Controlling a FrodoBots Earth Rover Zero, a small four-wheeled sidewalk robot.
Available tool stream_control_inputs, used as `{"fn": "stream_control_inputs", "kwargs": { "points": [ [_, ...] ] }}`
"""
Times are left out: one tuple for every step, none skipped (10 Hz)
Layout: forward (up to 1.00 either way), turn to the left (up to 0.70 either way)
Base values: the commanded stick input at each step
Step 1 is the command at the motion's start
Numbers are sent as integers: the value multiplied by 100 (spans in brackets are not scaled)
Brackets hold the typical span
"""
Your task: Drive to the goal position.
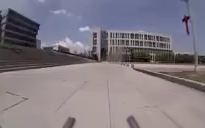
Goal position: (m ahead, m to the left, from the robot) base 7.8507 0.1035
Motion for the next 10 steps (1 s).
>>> {"fn": "stream_control_inputs", "kwargs": {
  "points": [
    [100, 0],
    [100, 0],
    [100, 0],
    [100, 0],
    [100, 0],
    [100, 0],
    [100, 0],
    [100, 0],
    [100, 0],
    [100, 0]
  ]
}}
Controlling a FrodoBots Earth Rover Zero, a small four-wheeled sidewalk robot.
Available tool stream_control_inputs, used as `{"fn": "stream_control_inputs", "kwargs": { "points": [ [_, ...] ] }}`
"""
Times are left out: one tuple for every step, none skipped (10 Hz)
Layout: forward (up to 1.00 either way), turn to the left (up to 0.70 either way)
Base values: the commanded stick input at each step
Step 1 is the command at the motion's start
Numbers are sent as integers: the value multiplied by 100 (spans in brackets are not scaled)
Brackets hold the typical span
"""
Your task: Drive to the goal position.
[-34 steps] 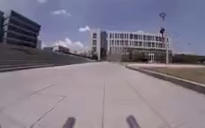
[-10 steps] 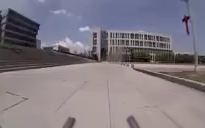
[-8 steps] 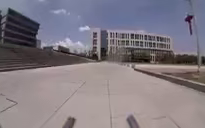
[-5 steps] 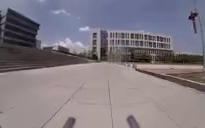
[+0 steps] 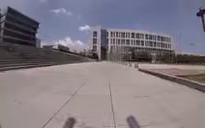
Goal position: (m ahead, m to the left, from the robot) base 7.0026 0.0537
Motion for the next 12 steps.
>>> {"fn": "stream_control_inputs", "kwargs": {
  "points": [
    [100, 0],
    [100, 0],
    [100, 0],
    [100, 0],
    [100, 0],
    [100, 0],
    [100, 0],
    [100, 0],
    [100, 0],
    [100, 0],
    [100, 0],
    [100, 0]
  ]
}}
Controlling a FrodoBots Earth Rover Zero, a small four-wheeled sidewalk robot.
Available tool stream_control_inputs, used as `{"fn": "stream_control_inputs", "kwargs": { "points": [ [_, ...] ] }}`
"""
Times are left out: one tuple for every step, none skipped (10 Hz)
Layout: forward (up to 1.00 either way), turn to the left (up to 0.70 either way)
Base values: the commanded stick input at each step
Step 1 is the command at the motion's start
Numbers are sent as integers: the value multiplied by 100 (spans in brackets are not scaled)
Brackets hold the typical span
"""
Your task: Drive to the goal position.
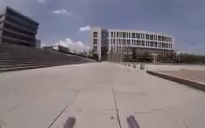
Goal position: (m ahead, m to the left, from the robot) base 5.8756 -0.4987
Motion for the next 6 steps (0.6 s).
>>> {"fn": "stream_control_inputs", "kwargs": {
  "points": [
    [100, 0],
    [100, 0],
    [100, 0],
    [100, 0],
    [100, 0],
    [100, 0]
  ]
}}
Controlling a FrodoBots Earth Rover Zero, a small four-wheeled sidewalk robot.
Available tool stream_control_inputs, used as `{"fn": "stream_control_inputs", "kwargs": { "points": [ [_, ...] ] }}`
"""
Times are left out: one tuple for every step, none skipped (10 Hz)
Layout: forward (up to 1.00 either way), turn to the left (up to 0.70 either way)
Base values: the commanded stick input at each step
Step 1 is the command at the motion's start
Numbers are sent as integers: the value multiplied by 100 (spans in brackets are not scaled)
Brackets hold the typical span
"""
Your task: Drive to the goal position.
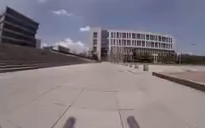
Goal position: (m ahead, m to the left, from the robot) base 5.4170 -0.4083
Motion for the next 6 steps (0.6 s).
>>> {"fn": "stream_control_inputs", "kwargs": {
  "points": [
    [100, 0],
    [100, 0],
    [100, 0],
    [100, 0],
    [100, 0],
    [100, 0]
  ]
}}
